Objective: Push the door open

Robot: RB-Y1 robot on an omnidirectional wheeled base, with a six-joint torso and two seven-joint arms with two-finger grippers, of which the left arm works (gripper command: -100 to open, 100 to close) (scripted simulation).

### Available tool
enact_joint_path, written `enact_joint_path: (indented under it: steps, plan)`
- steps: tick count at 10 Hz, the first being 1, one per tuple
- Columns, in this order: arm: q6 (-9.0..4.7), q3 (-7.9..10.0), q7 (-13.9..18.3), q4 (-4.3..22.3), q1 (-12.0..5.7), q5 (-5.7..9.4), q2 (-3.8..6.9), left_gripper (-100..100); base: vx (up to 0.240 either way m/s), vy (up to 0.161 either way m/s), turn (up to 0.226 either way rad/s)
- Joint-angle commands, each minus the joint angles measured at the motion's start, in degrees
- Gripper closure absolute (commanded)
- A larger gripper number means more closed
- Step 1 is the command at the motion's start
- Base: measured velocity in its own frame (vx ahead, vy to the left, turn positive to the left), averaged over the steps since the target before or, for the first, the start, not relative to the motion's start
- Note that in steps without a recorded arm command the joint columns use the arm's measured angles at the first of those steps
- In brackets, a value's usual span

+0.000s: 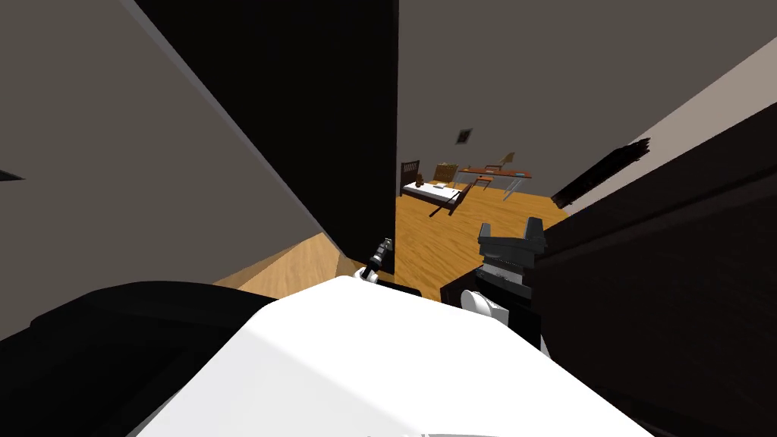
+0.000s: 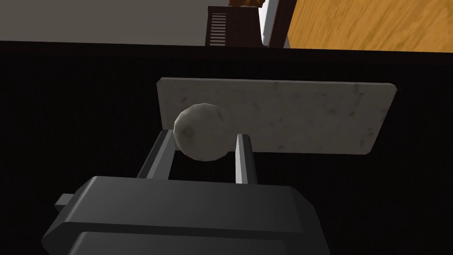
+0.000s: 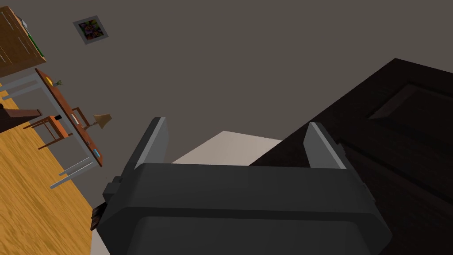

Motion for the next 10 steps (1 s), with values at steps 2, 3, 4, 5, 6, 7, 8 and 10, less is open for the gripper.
enact_joint_path:
  steps: [2,3,4,5,6,7,8,10]
  plan:
    - [0.15,1.78,-0.86,-0.43,0.14,0.69,1.02,100,0.224,-0.014,0.161]
    - [0.30,1.35,-1.54,0.06,0.21,0.56,0.55,-100,-0.065,-0.016,0.152]
    - [0.40,1.40,-1.72,-0.01,0.24,0.59,0.43,-100,-0.201,-0.019,0.069]
    - [0.60,1.49,-2.11,-0.18,0.28,0.64,0.08,-100,-0.202,-0.011,0.043]
    - [0.91,1.63,-2.73,-0.44,0.36,0.73,-0.84,-100,-0.235,-0.044,0.104]
    - [1.11,1.72,-3.12,-0.61,0.41,0.79,-1.68,-100,-0.261,-0.043,0.118]
    - [1.38,1.84,-3.65,-0.84,0.47,0.86,-3.17,-100,-0.277,-0.014,0.101]
    - [1.58,1.93,-4.04,-1.00,0.52,0.92,-4.60,-100,-0.145,-0.007,0.027]
